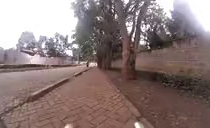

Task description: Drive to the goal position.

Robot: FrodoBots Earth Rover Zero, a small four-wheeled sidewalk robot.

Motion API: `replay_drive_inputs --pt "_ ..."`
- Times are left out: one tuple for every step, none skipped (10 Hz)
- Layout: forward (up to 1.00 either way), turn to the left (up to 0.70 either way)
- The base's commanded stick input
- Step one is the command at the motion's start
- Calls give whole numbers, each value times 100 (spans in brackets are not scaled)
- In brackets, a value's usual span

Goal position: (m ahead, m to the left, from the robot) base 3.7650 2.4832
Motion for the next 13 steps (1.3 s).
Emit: replay_drive_inputs --pt "50 0" --pt "50 0" --pt "50 0" --pt "50 0" --pt "50 0" --pt "50 0" --pt "50 0" --pt "50 0" --pt "50 0" --pt "50 0" --pt "50 5" --pt "50 15" --pt "50 50"
